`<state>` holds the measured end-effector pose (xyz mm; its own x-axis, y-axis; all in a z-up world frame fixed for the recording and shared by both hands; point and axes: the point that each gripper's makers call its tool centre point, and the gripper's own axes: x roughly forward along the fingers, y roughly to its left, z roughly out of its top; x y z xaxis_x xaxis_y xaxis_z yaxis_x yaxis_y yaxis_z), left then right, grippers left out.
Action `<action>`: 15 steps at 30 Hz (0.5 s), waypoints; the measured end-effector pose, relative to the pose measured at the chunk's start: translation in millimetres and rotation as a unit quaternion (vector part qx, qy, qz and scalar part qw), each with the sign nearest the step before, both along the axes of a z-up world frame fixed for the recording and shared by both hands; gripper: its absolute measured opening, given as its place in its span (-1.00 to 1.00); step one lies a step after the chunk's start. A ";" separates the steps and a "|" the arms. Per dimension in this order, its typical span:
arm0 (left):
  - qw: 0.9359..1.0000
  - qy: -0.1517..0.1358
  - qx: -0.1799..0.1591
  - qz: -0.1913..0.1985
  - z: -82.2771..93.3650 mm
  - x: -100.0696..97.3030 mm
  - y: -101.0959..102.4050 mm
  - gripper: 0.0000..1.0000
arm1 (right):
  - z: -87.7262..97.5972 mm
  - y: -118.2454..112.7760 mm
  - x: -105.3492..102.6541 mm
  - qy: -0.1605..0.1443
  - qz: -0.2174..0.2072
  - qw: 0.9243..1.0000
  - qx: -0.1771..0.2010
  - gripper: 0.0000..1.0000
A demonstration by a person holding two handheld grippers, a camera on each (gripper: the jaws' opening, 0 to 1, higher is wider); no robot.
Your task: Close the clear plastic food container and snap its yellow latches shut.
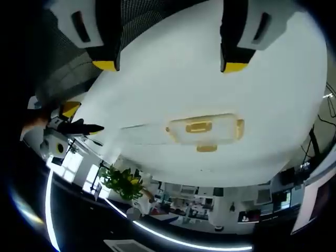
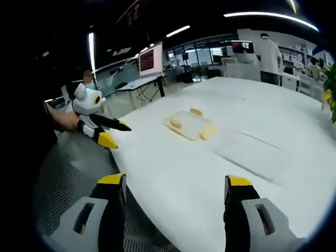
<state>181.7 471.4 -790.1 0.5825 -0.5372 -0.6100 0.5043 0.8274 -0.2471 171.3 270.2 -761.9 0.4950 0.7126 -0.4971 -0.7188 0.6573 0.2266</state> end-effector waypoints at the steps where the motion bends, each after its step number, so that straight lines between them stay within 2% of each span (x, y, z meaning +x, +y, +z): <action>1: 1.000 0.000 0.000 0.000 0.3 -0.1 -0.2 0.48 | -0.1 0.2 -0.1 0.002 0.000 1.000 0.002 0.51; 5: 1.000 -0.025 0.006 0.000 10.1 3.6 2.7 0.36 | 3.3 0.3 -0.1 -0.001 0.000 1.000 0.003 0.49; 6: 1.000 -0.030 0.005 0.002 11.1 4.6 3.1 0.37 | 10.5 -3.7 5.4 -0.003 -0.014 1.000 0.016 0.46; 10: 0.999 -0.031 0.008 0.003 12.3 6.7 4.8 0.37 | 13.5 -1.6 5.8 -0.005 -0.012 1.000 0.016 0.44; 13: 0.999 -0.047 0.021 0.000 16.9 9.8 7.1 0.30 | 17.9 2.8 4.8 -0.012 -0.002 1.000 0.013 0.43; 15: 0.999 -0.042 0.019 0.005 15.4 10.2 8.1 0.30 | 18.8 3.3 5.4 -0.012 0.000 1.000 0.014 0.43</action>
